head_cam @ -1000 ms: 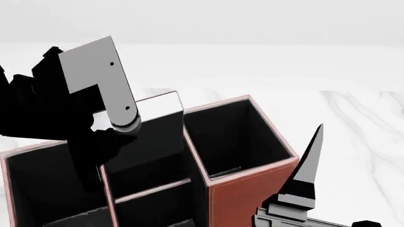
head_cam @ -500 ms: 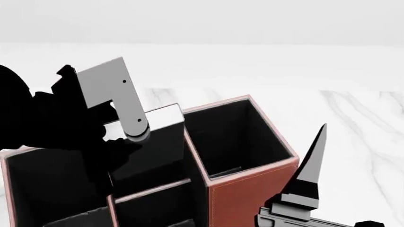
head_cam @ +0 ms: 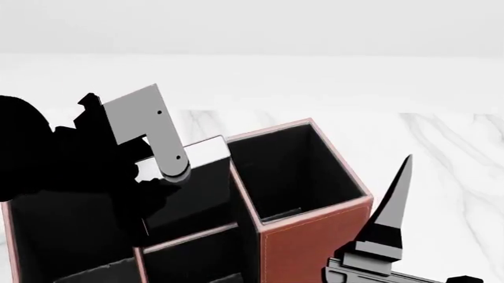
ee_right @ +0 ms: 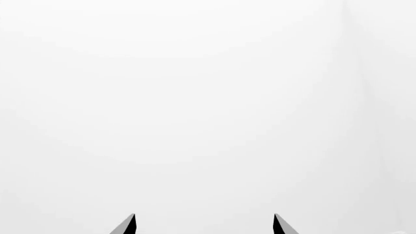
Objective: Pick up the book and place it in the front compartment of the caddy.
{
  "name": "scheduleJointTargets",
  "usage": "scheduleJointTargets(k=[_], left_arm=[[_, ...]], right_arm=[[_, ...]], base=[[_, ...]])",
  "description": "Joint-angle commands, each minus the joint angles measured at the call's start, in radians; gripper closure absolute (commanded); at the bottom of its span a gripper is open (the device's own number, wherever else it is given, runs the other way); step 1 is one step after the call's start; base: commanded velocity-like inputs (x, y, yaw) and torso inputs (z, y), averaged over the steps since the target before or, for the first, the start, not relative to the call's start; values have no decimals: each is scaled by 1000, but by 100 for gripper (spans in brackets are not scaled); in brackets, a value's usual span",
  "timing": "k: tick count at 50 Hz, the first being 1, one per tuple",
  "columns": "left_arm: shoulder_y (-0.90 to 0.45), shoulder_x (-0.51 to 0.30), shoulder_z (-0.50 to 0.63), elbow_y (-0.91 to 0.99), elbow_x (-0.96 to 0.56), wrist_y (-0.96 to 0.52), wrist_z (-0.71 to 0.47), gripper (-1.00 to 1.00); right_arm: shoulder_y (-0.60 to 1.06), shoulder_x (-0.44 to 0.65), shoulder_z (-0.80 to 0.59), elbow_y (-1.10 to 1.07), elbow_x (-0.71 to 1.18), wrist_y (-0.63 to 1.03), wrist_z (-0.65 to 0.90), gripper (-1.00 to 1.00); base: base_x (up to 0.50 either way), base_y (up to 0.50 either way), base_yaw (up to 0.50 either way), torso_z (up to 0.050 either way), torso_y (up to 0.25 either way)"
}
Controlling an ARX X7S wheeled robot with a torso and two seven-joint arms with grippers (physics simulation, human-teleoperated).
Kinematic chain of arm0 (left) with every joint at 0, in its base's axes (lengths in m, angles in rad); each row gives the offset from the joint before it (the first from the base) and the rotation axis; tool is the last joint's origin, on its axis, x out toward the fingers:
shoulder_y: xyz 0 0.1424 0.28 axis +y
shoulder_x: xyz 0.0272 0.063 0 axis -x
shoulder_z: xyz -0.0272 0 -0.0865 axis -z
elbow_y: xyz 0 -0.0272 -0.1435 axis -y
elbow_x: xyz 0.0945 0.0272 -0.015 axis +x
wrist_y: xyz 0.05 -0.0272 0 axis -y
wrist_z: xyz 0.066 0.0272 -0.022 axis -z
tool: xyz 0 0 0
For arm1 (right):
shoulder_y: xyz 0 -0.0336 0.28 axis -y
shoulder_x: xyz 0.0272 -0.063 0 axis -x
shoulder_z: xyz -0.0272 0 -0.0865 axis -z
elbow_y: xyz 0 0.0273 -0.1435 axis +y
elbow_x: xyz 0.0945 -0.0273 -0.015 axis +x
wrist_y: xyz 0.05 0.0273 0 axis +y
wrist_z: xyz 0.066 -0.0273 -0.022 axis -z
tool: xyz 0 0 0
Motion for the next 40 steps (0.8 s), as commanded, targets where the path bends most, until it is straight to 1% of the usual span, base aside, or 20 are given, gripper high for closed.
scheduleJointTargets(k=[1,16,40], left_arm=[[17,39,-46,-19,29,33,18,100],[64,48,-33,-67,58,81,26,100],[120,87,-9,-193,123,165,47,100]], right_arm=[[-2,-18,18,5,-18,-8,-34,-100],[0,-17,9,19,-23,-14,-35,-100],[-3,-16,-1,38,-31,-26,-37,-100]], base=[[0,0,0,0,0],[0,0,0,0,1],[0,0,0,0,1]])
